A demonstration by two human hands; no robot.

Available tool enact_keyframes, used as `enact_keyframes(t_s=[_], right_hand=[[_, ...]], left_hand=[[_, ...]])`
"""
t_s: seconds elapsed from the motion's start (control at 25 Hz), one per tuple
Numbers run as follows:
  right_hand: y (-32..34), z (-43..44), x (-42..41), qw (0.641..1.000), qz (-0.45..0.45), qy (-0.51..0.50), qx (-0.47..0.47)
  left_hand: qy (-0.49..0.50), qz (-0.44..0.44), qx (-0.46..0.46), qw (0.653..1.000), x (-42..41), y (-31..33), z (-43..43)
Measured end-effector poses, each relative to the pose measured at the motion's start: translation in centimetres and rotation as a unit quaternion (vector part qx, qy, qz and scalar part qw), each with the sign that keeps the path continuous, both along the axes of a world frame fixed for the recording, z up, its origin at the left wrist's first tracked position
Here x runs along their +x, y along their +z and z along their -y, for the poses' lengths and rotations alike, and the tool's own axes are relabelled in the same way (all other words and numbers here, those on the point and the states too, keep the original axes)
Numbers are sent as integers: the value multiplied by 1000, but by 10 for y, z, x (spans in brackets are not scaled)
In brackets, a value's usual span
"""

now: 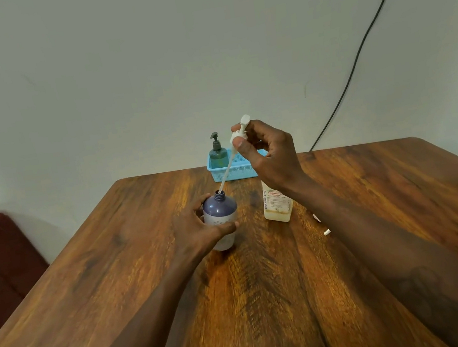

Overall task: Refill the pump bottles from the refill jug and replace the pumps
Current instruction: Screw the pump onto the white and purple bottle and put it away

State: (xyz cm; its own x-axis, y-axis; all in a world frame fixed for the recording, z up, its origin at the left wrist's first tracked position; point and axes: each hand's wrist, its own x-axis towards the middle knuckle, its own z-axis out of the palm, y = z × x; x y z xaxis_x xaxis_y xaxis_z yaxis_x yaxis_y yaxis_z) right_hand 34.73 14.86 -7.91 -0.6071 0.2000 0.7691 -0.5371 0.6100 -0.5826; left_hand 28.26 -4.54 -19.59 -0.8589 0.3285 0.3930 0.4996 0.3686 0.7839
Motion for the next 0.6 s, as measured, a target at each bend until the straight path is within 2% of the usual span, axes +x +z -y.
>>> enact_keyframes(t_s=[0.16, 0.36, 0.6], right_hand=[[-4, -2, -2, 1000, 15, 1, 17], [-18, 4, -3, 987, 132, 44, 82], [-28, 2, -1, 975, 205, 43, 72]], left_hand=[[3, -10, 0, 1000, 3, -1, -2], [-8, -48, 30, 998, 9, 10, -11], [0, -69, 56, 996, 18, 30, -21]])
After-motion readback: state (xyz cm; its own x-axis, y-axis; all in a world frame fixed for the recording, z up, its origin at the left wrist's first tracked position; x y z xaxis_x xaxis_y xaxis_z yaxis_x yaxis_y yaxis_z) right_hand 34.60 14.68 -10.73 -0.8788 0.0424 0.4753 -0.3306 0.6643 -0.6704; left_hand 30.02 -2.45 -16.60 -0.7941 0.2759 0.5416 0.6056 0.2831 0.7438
